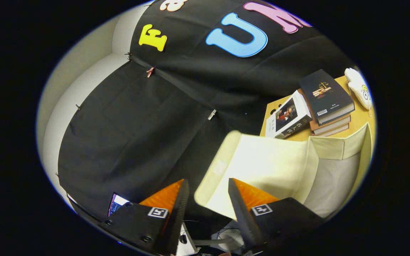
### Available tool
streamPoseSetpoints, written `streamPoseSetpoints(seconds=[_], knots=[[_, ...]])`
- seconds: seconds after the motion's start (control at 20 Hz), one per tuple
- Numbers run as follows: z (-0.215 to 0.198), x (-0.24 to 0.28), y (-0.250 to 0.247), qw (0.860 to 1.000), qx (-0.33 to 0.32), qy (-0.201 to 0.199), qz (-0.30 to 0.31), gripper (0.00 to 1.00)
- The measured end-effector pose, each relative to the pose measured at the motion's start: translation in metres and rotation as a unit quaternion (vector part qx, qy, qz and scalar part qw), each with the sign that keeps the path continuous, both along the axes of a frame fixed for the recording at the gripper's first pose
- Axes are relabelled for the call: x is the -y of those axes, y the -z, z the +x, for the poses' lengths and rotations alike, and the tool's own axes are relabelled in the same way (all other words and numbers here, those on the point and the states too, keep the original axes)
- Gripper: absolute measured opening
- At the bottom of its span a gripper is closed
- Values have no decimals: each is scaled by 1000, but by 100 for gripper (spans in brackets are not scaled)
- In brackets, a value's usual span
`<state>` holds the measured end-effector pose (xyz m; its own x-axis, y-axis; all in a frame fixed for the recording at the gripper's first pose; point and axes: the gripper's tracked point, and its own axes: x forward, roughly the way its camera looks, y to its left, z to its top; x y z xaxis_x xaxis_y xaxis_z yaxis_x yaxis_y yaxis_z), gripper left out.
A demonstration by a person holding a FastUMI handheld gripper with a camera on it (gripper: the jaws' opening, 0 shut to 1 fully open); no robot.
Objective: Open the storage box then place both shoes into the box .Put the left shoe in first, then the right shoe, with the right side of both shoes facing outward in a uniform manner.
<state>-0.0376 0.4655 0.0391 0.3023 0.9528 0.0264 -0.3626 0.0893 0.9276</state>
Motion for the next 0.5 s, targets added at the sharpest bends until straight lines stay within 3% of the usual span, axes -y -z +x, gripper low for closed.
streamPoseSetpoints(seconds=[0.2, 0.5], knots=[[4, 34, -4, 999, 25, 35, -6, 84], [22, 144, 22, 987, 79, 122, -66, 85]])
